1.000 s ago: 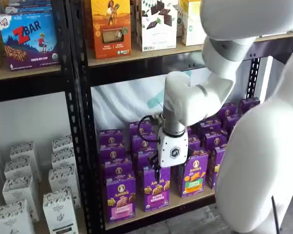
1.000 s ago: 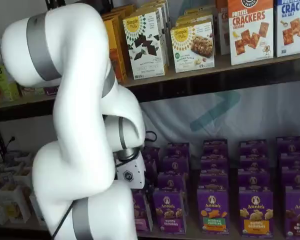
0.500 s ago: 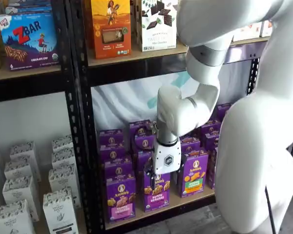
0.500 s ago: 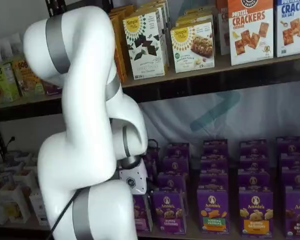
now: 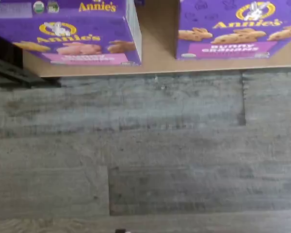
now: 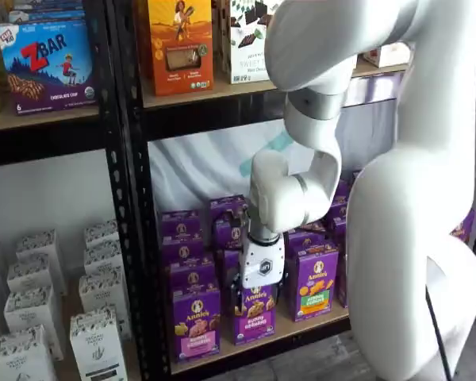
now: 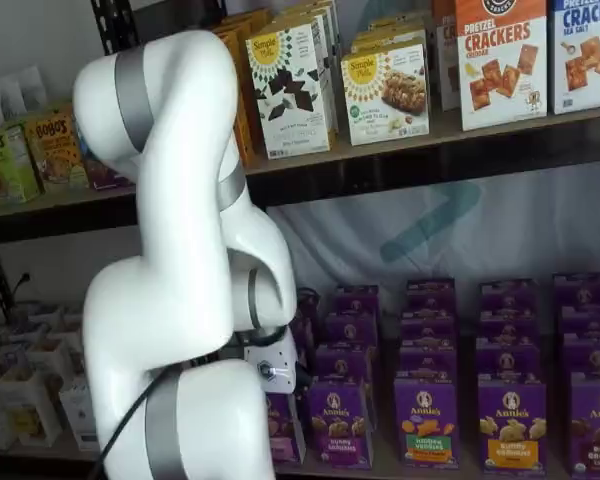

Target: Pick up the purple box with a pink patch in the middle, on the bottom shelf, the first box from the left

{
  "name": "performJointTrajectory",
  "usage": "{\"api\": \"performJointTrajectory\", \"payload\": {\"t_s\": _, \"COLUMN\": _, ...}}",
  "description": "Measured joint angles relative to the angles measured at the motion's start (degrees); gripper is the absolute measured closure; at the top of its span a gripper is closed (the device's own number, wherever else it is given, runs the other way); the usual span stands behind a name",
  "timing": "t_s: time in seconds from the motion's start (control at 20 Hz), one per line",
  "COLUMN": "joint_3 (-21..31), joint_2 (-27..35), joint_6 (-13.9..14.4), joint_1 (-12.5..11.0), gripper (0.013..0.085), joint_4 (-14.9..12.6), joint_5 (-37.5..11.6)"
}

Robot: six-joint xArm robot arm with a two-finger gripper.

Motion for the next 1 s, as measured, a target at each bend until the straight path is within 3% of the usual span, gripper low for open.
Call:
{"api": "performJointTrajectory", "payload": {"t_s": 0.4, "joint_3": -8.53, "joint_2": 7.19, "joint_6": 4.67, "joint_1": 0.8, "gripper": 0.013, "joint_4": -3.96, "joint_5": 1.72}}
{"api": "performJointTrajectory", "payload": {"t_s": 0.55, "joint_3": -12.19, "joint_2": 9.98, "joint_6": 1.66, "joint_1": 1.45, "gripper": 0.013, "joint_4": -0.07, "joint_5": 3.46}}
{"api": "performJointTrajectory", "payload": {"t_s": 0.65, "joint_3": -13.98, "joint_2": 11.61, "joint_6": 2.01, "joint_1": 1.55, "gripper": 0.013, "joint_4": -0.34, "joint_5": 2.91}}
{"api": "performJointTrajectory", "payload": {"t_s": 0.75, "joint_3": -16.18, "joint_2": 13.29, "joint_6": 3.6, "joint_1": 1.47, "gripper": 0.013, "joint_4": -2.07, "joint_5": 3.13}}
{"api": "performJointTrajectory", "payload": {"t_s": 0.85, "joint_3": -18.57, "joint_2": 14.94, "joint_6": 7.22, "joint_1": 1.24, "gripper": 0.013, "joint_4": -6.04, "joint_5": 3.73}}
{"api": "performJointTrajectory", "payload": {"t_s": 1.0, "joint_3": -22.49, "joint_2": 17.41, "joint_6": 8.65, "joint_1": 1.32, "gripper": 0.013, "joint_4": -7.45, "joint_5": 5.38}}
